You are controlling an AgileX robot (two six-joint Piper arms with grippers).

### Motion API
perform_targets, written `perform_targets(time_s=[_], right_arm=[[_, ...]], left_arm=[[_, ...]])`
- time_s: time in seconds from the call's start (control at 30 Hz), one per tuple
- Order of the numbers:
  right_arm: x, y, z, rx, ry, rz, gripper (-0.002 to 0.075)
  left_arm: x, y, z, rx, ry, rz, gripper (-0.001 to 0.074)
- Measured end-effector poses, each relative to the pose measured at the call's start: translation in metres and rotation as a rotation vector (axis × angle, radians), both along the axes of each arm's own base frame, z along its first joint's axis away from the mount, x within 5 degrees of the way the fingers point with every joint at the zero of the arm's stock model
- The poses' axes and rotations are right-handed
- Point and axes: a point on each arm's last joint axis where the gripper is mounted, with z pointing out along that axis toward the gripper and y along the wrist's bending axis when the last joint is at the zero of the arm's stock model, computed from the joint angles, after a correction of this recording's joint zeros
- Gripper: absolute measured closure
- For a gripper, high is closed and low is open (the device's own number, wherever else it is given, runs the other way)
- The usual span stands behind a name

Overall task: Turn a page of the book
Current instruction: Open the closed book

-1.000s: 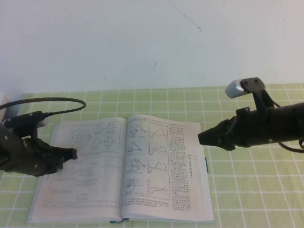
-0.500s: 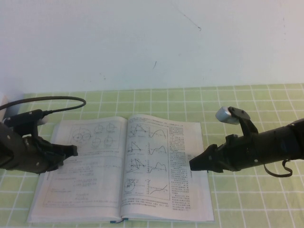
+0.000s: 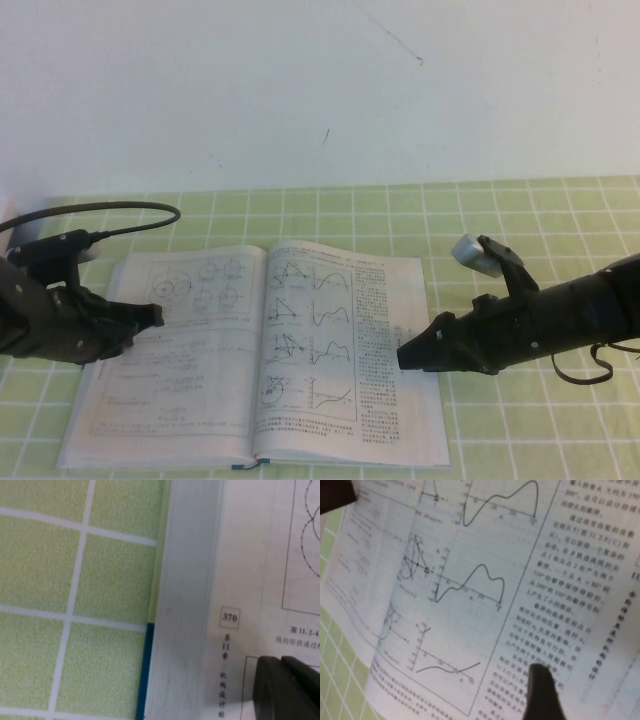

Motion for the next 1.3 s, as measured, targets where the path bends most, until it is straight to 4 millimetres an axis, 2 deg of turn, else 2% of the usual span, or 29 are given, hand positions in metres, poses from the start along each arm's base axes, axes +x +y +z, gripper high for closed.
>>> perform_targets(time_s=[0.53,1.03,1.2,1.3], right_arm=[[0.001,0.008,-0.004,0.046,0.036,-0.017,0.0314],[0.027,0.027,-0.009,0.167,0.072,0.021,0.0314],[0.038,0.033,-0.001,0.241,0.058,0.013,0.0314],[0.046,0.037,0.013,0.312,0.030,0.028,0.0314]], left_arm=[[0.001,0.000,0.000,-0.001,-0.006,0.006,0.0738],[0.001,0.000,0.000,-0.001,-0.006,0.006,0.0738],[0.001,0.000,0.001,-0.002,-0.004,0.005,0.0738],[0.001,0.000,0.001,-0.002,-0.004,0.005,0.0738]])
